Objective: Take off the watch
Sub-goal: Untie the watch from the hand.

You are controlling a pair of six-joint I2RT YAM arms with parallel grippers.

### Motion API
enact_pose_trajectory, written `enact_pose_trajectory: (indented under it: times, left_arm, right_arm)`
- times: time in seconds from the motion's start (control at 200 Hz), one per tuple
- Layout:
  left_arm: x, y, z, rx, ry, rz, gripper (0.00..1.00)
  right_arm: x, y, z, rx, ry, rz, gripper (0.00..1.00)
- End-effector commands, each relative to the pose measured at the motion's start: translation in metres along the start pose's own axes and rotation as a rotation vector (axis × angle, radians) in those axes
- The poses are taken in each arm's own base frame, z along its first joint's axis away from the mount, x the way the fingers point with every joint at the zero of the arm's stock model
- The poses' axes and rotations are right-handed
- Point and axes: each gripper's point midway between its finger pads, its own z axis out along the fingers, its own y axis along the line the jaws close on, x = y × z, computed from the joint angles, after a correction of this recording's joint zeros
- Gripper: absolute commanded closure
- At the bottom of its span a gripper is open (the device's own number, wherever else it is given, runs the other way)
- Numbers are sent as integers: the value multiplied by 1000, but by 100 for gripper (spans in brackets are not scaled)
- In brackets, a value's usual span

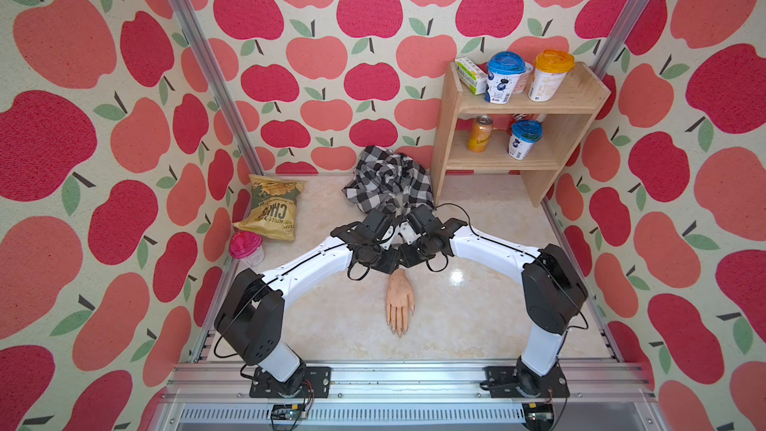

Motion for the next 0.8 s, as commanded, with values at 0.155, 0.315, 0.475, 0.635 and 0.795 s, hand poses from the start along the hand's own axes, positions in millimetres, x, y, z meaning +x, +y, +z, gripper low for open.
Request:
enact_pose_trajectory:
  times: [0.155,0.315,0.475,0.635,0.795]
  left_arm:
    - [47,25,13,-15,129,-371,59]
    - [64,25,8,-13,167,-439,60]
    - [68,17,15,27,179,-477,60]
    - [67,6,26,66,178,-496,60]
    - [72,0,39,99,170,-528,60]
  right_arm:
    - [-13,8,-8,-2,-8,-199,60]
    - [-17,15,-7,-22,12,-266,57]
    - [-10,25,-1,-64,61,-304,57]
    - [3,24,7,-65,116,-316,57]
    - [7,24,8,-73,138,-331,57]
